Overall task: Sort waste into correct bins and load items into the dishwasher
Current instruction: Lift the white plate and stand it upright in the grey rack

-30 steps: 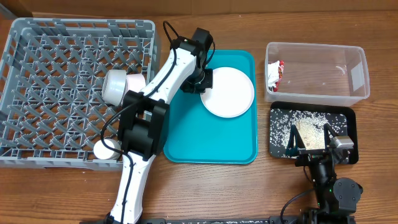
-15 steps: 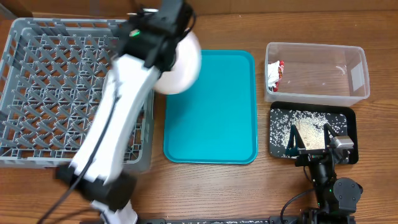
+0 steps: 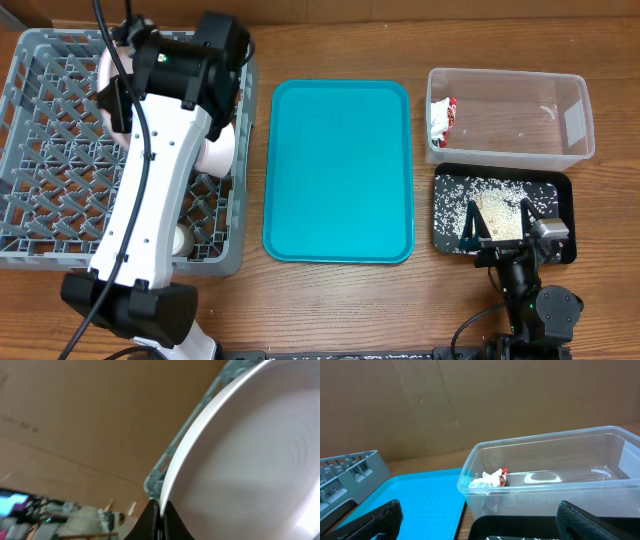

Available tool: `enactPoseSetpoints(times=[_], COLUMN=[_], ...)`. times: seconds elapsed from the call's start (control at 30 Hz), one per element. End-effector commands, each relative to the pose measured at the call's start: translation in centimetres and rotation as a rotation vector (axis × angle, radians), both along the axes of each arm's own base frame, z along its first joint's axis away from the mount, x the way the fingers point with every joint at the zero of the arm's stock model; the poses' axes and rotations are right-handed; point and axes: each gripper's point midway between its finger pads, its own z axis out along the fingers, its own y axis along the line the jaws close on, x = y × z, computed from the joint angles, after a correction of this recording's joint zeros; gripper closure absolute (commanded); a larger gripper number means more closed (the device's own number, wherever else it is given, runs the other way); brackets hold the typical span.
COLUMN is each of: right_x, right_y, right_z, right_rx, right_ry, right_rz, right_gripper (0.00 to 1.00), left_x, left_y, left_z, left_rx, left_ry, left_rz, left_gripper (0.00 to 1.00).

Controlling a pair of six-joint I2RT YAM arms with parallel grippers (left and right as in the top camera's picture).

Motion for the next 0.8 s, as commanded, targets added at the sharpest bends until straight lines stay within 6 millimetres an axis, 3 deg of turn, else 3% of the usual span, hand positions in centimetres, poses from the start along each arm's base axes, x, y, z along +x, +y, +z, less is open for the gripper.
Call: enactPoseSetpoints(times=[0.0, 0.1, 0.3, 0.6, 0.77], right_x=[0.0, 0.0, 0.0, 0.0, 0.0], right_y=[-0.2, -0.2, -0.2, -0.2, -0.2], right_z=[-0.1, -0.1, -0.1, -0.1, -0.1], right_rx=[-0.008, -0.008, -0.008, -0.008, -0.008], right_ry=[-0.008, -0.008, -0.008, -0.008, -0.008], right_rz=[-0.009, -0.008, -0.009, -0.009, -0.008], right_gripper=[0.00, 0.00, 0.00, 0.00, 0.00], left_x=[-0.4, -0.7, 0.0, 3.9, 4.6], left_y=[2.2, 4.0, 5.7, 5.0, 4.9], left_z=[-0.4, -3.1, -6.9, -11.1, -11.5], left_rx=[0.102, 0.137, 0.203, 0.103, 0.093], left_ry=[-0.090, -0.098, -0.095, 0.003, 0.083], left_rz=[0.102, 0.168, 0.200, 0.090, 0.041], left_gripper=[0.96, 0.96, 0.96, 0.96, 0.96])
